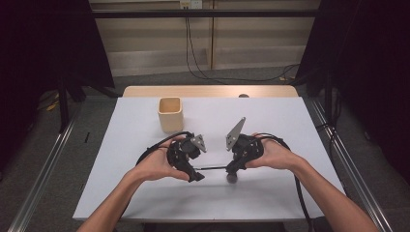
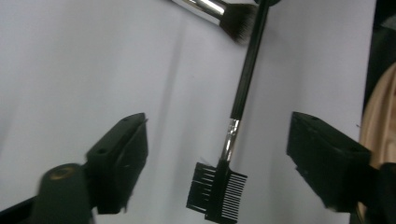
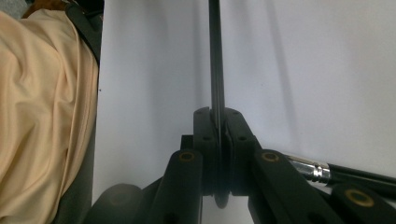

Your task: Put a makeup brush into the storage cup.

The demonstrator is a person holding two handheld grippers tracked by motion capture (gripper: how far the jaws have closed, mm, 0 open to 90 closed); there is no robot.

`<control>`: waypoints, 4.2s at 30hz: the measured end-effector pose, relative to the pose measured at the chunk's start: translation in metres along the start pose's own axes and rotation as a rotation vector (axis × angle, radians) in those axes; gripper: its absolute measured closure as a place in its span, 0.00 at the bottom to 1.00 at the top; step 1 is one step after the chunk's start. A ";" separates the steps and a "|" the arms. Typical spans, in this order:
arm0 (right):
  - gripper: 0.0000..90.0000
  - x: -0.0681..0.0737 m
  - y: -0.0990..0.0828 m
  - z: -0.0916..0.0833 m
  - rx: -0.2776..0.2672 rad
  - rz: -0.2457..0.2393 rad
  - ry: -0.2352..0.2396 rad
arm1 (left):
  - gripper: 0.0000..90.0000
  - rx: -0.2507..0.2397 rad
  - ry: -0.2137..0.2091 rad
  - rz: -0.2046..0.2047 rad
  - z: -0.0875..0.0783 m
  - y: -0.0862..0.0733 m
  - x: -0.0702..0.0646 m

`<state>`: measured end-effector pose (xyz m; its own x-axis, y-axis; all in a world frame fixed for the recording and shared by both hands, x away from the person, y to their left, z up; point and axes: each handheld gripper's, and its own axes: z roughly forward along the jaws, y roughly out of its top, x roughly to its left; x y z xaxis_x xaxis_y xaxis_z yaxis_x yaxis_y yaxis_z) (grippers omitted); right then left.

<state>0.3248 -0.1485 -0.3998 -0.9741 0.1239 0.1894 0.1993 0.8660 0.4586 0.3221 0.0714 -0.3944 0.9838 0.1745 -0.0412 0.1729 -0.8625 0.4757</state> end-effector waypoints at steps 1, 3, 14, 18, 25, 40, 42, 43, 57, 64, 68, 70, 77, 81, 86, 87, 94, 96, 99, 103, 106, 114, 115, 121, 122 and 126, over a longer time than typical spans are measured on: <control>0.95 0.000 -0.001 -0.001 0.001 0.003 0.000 | 0.16 -0.021 0.031 0.005 -0.002 -0.001 -0.002; 0.95 -0.001 -0.002 -0.003 -0.002 0.013 0.000 | 0.11 -0.044 0.042 0.003 -0.005 -0.004 -0.005; 0.95 -0.006 -0.018 -0.010 -0.027 0.054 -0.040 | 0.06 -0.159 0.108 -0.118 -0.013 -0.031 0.002; 0.95 -0.005 -0.024 -0.013 -0.044 0.081 -0.059 | 0.05 -0.203 0.118 -0.159 -0.017 -0.042 0.005; 0.95 -0.001 -0.037 -0.018 -0.101 0.130 -0.102 | 0.05 -0.237 0.152 -0.228 -0.015 -0.059 0.003; 0.95 0.012 -0.060 -0.010 -0.237 0.230 -0.130 | 0.04 -0.335 0.170 -0.284 -0.013 -0.082 -0.008; 0.95 0.013 -0.063 -0.008 -0.264 0.255 -0.132 | 0.04 -0.332 0.165 -0.289 -0.012 -0.083 -0.008; 0.95 0.012 -0.064 -0.007 -0.277 0.257 -0.133 | 0.04 -0.333 0.165 -0.287 -0.012 -0.083 -0.009; 0.95 0.015 -0.076 -0.003 -0.428 0.274 -0.160 | 0.04 -0.388 0.211 -0.276 -0.009 -0.083 -0.012; 0.95 0.019 -0.078 -0.001 -0.501 0.251 -0.225 | 0.04 -0.408 0.224 -0.256 -0.008 -0.081 -0.014; 0.95 0.021 -0.077 -0.001 -0.532 0.233 -0.235 | 0.04 -0.425 0.218 -0.258 -0.009 -0.081 -0.014; 0.95 0.022 -0.077 0.000 -0.542 0.221 -0.245 | 0.04 -0.434 0.229 -0.256 -0.008 -0.081 -0.014; 0.95 0.024 -0.075 0.004 -0.584 0.178 -0.293 | 0.04 -0.451 0.233 -0.260 -0.008 -0.078 -0.016; 0.95 0.025 -0.075 0.003 -0.646 0.173 -0.293 | 0.04 -0.490 0.231 -0.268 -0.008 -0.078 -0.016; 0.95 0.026 -0.076 -0.001 -0.705 0.172 -0.288 | 0.04 -0.535 0.248 -0.274 -0.007 -0.074 -0.017; 0.95 0.026 -0.077 -0.001 -0.718 0.172 -0.285 | 0.05 -0.550 0.249 -0.272 -0.007 -0.073 -0.017; 0.95 0.026 -0.079 -0.002 -0.754 0.182 -0.283 | 0.06 -0.688 0.256 -0.281 -0.004 -0.065 -0.018; 0.95 0.026 -0.078 -0.003 -0.765 0.176 -0.285 | 0.07 -0.716 0.233 -0.291 -0.003 -0.062 -0.018; 0.95 0.027 -0.077 -0.003 -0.770 0.167 -0.281 | 0.06 -0.735 0.242 -0.274 -0.002 -0.054 -0.022; 0.95 0.028 -0.075 -0.001 -0.771 0.161 -0.274 | 0.05 -0.768 0.212 -0.254 -0.005 -0.045 -0.023; 0.95 0.029 -0.074 -0.001 -0.782 0.158 -0.272 | 0.01 -0.762 0.218 -0.251 -0.004 -0.037 -0.024; 0.95 0.029 -0.076 -0.004 -0.792 0.164 -0.283 | 0.04 -0.754 0.205 -0.227 0.002 -0.019 -0.021; 0.95 0.028 -0.076 -0.005 -0.793 0.165 -0.282 | 0.04 -0.753 0.204 -0.228 0.003 -0.017 -0.021; 0.95 0.029 -0.074 -0.005 -0.790 0.160 -0.284 | 0.16 -0.787 0.199 -0.239 0.005 -0.007 -0.021; 0.95 0.029 -0.074 -0.005 -0.791 0.160 -0.284 | 0.18 -0.793 0.201 -0.237 0.006 -0.006 -0.021; 0.95 0.028 -0.075 -0.006 -0.794 0.162 -0.286 | 0.26 -0.817 0.194 -0.260 0.007 0.000 -0.020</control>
<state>0.2828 -0.2127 -0.4241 -0.8952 0.4271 0.1277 0.2504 0.2446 0.9367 0.3029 0.0647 -0.4000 0.8796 0.4602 -0.1206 0.2292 -0.1877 0.9551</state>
